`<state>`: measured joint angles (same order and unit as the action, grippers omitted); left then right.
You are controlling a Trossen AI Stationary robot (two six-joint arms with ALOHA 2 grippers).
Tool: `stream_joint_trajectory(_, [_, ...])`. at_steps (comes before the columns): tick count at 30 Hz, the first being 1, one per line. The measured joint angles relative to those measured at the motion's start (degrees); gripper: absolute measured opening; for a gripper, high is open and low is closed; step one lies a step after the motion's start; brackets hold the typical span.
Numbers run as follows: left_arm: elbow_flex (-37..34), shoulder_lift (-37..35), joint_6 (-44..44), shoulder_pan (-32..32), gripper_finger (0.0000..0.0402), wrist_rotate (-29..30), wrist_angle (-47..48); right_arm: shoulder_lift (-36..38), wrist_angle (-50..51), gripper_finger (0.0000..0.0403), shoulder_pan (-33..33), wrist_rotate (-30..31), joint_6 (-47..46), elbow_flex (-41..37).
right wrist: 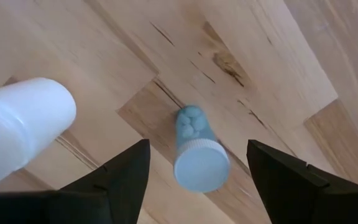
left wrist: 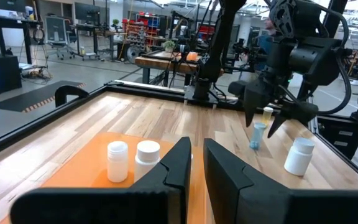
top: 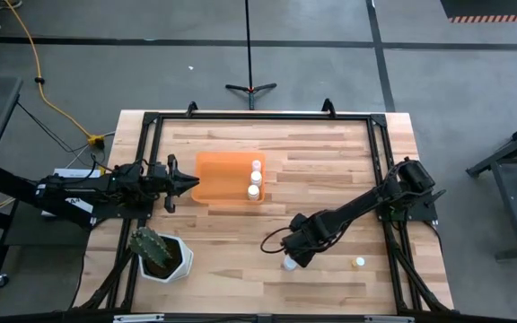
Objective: Pick and place pill bottles into a basket
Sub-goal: Put the blue pill bottle in the orange bin
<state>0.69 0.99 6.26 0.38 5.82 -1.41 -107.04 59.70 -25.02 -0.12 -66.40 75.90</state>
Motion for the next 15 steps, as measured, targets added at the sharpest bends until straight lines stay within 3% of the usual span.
stream_joint_trajectory(15, [0.0, 0.0, 0.0, 0.0, 0.0079, 0.0, 0.0, 0.0, 0.1, 0.0178, 0.0, 0.7, 0.4, 0.0])
